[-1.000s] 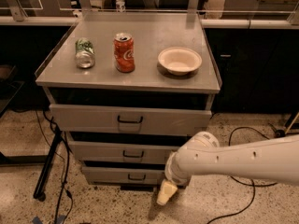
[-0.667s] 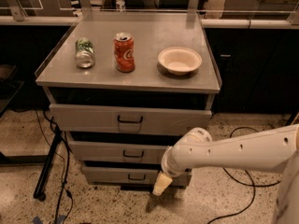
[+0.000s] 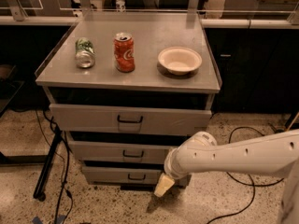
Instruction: Open middle drawer
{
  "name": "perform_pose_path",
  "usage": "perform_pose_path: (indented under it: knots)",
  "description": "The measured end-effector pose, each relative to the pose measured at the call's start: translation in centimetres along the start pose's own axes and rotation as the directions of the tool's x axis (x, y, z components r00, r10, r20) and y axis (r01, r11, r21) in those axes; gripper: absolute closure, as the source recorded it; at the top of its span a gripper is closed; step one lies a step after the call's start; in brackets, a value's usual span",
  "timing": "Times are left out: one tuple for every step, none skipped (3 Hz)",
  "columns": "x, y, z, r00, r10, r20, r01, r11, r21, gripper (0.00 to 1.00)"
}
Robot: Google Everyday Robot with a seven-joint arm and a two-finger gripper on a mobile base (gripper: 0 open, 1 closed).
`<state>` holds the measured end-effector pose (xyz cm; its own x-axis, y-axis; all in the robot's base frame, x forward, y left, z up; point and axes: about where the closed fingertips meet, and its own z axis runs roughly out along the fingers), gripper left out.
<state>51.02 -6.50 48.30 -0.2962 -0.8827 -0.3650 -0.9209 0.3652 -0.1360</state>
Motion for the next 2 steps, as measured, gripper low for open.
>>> perform_pose_path:
  knots:
    - [0.12, -4.5, 1.8, 0.998, 0.05, 0.036, -0.053, 0.9951, 0.084, 0.0]
    - [0.16, -4.58, 1.82, 0.998, 0.051, 0.036, -0.054, 0.9949, 0.086, 0.0]
